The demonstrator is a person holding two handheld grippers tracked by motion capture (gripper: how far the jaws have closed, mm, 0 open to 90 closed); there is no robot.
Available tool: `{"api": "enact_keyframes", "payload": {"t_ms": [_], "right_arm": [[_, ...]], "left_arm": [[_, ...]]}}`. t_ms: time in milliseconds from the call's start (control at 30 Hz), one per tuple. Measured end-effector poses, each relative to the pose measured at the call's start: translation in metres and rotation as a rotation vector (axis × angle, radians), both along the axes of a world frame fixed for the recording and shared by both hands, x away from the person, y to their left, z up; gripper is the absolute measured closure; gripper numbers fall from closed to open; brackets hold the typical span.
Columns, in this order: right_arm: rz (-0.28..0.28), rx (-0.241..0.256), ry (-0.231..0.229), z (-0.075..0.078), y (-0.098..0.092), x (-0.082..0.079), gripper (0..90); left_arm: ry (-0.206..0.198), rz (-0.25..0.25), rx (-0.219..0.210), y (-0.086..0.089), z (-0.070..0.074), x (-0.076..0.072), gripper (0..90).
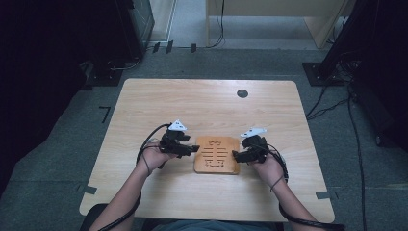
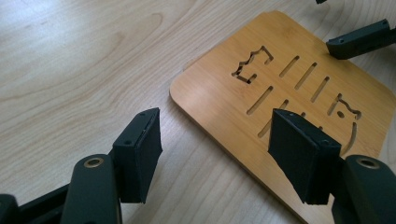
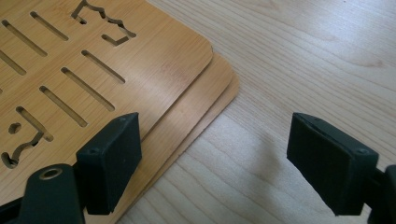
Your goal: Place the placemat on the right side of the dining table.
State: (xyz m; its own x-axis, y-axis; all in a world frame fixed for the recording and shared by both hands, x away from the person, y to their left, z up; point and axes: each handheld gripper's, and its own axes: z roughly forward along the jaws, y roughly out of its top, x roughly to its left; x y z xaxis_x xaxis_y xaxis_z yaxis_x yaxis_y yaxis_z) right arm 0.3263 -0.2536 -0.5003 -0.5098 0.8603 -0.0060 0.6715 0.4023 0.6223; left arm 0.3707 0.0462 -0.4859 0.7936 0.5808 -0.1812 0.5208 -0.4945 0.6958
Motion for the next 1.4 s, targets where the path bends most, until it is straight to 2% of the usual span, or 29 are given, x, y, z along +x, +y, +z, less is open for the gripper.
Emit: {"api": "enact_keyframes", "payload": {"t_ms": [133, 300, 333, 367, 500, 600, 767, 967, 1133, 1200, 1400], "right_arm": [[0.002, -0.006, -0.008, 0.000, 0.003, 0.000, 17.9], [-0.009, 0.001, -0.008, 0.000, 0.008, 0.001, 17.9], [-0.009, 0.001, -0.008, 0.000, 0.008, 0.001, 17.9], [-0.011, 0.002, -0.010, -0.001, 0.009, 0.001, 17.9], [-0.013, 0.007, -0.004, -0.001, 0.012, 0.000, 17.8], [-0.010, 0.007, -0.007, -0.001, 0.015, 0.000, 17.8], [-0.009, 0.008, -0.012, 0.001, 0.015, 0.000, 18.0], [0.013, 0.026, -0.027, 0.007, 0.015, -0.001, 22.5], [0.020, 0.038, -0.014, 0.009, 0.016, -0.002, 24.6], [0.018, 0.061, 0.010, 0.011, 0.016, -0.002, 25.3], [0.025, 0.072, 0.038, 0.013, 0.018, -0.003, 26.9]], "left_arm": [[0.000, -0.001, -0.003, 0.000, 0.000, 0.000, 33.9], [0.058, -0.003, 0.008, -0.003, -0.001, -0.001, 34.6], [0.058, -0.003, 0.008, -0.003, -0.001, -0.001, 34.8], [0.089, 0.004, 0.004, -0.004, -0.002, 0.000, 35.6], [0.121, 0.002, -0.010, -0.004, -0.002, 0.000, 39.4], [0.122, -0.008, -0.015, -0.005, -0.001, 0.000, 41.6], [0.128, -0.034, 0.006, -0.008, -0.003, -0.003, 42.4], [0.122, -0.045, 0.012, -0.009, -0.004, -0.004, 42.5], [0.121, -0.048, 0.012, -0.009, -0.004, -0.004, 42.4], [0.123, -0.048, 0.011, -0.008, -0.004, -0.004, 42.3], [0.119, -0.050, 0.014, -0.009, -0.005, -0.005, 42.0]]}}
